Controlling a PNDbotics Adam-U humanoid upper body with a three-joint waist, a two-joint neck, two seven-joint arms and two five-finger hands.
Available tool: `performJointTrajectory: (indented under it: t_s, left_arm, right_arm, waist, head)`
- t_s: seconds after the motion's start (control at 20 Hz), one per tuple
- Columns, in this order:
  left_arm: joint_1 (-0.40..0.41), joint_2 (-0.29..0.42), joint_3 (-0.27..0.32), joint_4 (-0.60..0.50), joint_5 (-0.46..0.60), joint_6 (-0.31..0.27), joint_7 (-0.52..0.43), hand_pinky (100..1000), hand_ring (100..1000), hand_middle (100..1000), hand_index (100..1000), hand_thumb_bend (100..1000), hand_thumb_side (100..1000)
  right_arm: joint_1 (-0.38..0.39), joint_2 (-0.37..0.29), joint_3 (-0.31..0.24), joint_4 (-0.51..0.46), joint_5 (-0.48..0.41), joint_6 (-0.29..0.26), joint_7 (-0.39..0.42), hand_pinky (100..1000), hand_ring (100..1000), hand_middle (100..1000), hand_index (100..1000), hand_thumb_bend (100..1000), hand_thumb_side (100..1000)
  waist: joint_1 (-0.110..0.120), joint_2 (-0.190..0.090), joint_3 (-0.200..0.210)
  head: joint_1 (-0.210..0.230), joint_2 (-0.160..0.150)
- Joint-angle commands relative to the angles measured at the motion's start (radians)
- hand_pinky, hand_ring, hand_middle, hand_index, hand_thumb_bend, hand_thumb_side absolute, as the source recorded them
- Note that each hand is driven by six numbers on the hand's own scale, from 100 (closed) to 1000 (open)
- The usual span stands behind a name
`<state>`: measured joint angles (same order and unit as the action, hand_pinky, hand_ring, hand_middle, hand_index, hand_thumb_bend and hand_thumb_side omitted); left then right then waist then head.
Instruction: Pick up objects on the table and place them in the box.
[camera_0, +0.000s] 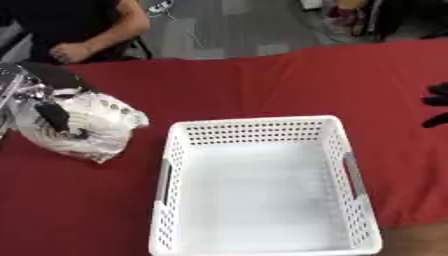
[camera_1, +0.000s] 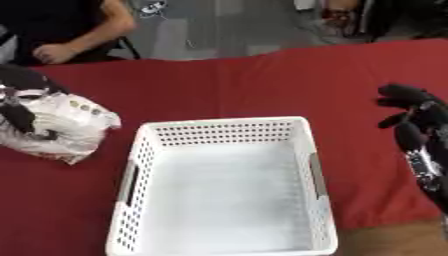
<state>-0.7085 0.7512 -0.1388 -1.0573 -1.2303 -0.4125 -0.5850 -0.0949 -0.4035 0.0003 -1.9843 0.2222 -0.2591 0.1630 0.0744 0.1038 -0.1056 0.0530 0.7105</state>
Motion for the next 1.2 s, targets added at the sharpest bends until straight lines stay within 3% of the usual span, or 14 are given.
performJointTrajectory:
  t_s: [0.05,0.15,0.45,0.85,1.2]
  left_arm:
    - [-0.002,0.034,0.008,-0.011,0.007,0.034,0.074,279,199,220,293,100,330]
    - [0.007,0.034,0.012,-0.015,0.026,0.049,0.121,200,100,119,197,100,285]
    - [0.054,0.042,0.045,-0.114,0.169,0.067,0.194,132,100,100,159,100,289]
    - [0.108,0.059,0.134,-0.458,0.433,0.142,0.233,105,100,100,156,100,300]
    - [0.052,0.023,0.155,-0.697,0.55,0.21,0.238,100,100,100,158,100,316]
  right_arm:
    - [-0.004,-0.012,-0.006,-0.016,-0.002,0.001,0.0,586,784,800,902,329,904]
    - [-0.004,-0.012,-0.007,-0.016,-0.001,0.001,-0.001,586,785,800,902,329,905]
    - [-0.004,-0.012,-0.009,-0.016,0.0,0.001,-0.002,587,785,800,902,329,905]
    - [-0.002,-0.013,-0.012,-0.016,0.002,0.001,-0.004,587,785,800,903,328,905]
    - [-0.001,-0.013,-0.01,-0.016,0.0,0.0,-0.003,587,785,801,903,326,905]
  waist:
    - [-0.002,-0.01,0.0]
    - [-0.003,-0.009,0.001]
    - [-0.004,-0.006,0.004]
    - [-0.006,-0.006,0.012]
    - [-0.006,-0.01,0.013]
  head:
    - [0.003,-0.013]
    - [0.001,-0.014]
    - [-0.003,-0.016]
    - [-0.008,-0.014]
    - [-0.004,-0.015]
